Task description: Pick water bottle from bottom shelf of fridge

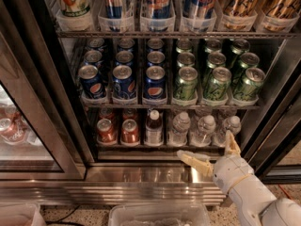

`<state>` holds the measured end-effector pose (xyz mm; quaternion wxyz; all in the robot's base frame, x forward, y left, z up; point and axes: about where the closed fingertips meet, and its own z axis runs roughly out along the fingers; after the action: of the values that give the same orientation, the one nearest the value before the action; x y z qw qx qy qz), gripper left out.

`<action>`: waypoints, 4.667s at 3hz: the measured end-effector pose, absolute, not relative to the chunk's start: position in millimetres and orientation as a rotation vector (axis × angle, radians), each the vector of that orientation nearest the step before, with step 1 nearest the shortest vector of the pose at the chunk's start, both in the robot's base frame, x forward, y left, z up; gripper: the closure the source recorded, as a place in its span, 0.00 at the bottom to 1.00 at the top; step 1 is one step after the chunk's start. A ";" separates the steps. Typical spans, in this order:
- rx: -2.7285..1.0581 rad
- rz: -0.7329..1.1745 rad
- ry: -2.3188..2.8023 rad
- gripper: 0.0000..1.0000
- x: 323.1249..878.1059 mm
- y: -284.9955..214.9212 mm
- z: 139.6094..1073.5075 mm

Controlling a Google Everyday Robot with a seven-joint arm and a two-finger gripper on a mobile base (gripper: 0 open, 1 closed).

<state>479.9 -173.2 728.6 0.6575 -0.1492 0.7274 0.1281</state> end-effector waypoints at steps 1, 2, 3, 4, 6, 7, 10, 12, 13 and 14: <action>-0.324 0.294 1.637 0.00 480.3 -183.6 718.3; -0.312 0.305 1.647 0.00 474.9 -200.3 699.9; -0.254 0.319 1.669 0.00 461.2 -221.6 672.7; -0.254 0.319 1.669 0.00 461.2 -221.6 672.7; -0.304 0.186 1.530 0.00 473.7 -255.9 677.3; -0.304 0.186 1.530 0.00 473.7 -255.9 677.3; -0.189 0.182 1.552 0.00 478.9 -266.6 672.6; -0.147 0.146 1.577 0.00 484.5 -278.1 660.9; -0.127 0.106 1.578 0.00 485.0 -269.6 648.5; -0.127 0.106 1.578 0.00 485.0 -269.6 648.5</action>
Offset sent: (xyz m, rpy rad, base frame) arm -0.0130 -0.0506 -0.0537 0.0384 0.0223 -0.0164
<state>485.0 -269.6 648.5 0.7014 -0.0570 0.7089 0.0475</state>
